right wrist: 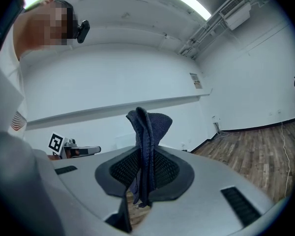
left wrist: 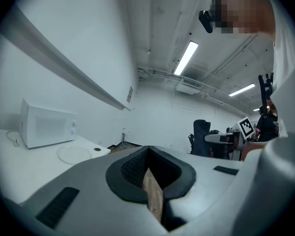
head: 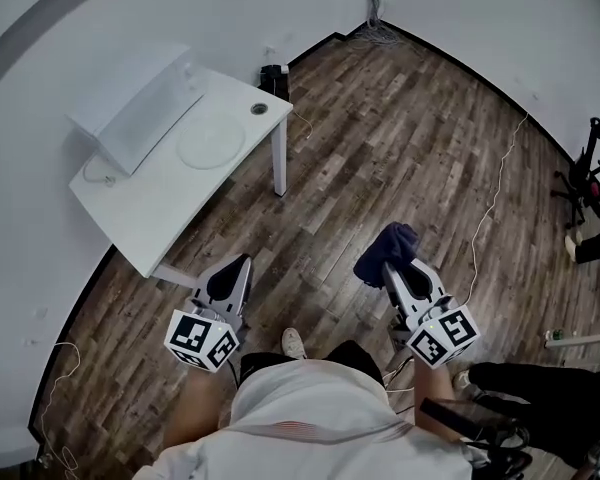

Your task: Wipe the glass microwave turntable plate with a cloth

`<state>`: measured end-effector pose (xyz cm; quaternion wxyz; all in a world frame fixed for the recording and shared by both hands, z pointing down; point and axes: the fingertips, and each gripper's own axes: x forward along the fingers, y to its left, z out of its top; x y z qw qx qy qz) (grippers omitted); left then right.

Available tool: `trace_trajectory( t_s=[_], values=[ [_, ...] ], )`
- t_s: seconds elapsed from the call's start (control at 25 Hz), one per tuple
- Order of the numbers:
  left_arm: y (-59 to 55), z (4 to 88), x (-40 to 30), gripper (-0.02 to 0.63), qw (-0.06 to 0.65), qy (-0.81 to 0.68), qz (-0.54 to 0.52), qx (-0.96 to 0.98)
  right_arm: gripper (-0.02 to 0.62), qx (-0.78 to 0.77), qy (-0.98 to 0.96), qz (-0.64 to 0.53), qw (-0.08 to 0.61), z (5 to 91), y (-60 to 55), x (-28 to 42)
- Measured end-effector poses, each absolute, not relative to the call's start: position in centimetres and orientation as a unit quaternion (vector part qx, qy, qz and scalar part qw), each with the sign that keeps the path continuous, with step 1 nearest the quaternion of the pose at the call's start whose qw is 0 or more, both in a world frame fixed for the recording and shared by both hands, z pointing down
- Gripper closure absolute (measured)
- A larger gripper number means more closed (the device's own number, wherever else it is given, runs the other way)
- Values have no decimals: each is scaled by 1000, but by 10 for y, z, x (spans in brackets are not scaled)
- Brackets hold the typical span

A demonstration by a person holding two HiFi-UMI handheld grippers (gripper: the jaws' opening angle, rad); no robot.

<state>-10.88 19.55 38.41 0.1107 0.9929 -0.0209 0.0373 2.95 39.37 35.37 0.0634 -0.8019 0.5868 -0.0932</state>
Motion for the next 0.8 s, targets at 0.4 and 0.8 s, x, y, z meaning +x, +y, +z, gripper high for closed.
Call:
trace_trajectory(
  t_s=[0.4, 0.8],
  values=[
    [137, 398, -112, 597, 135, -72, 37, 988, 532, -765, 633, -107, 46, 356, 307, 47],
    [77, 395, -65, 595, 130, -128, 35, 983, 532, -724, 679, -112, 53, 359, 229, 110]
  ],
)
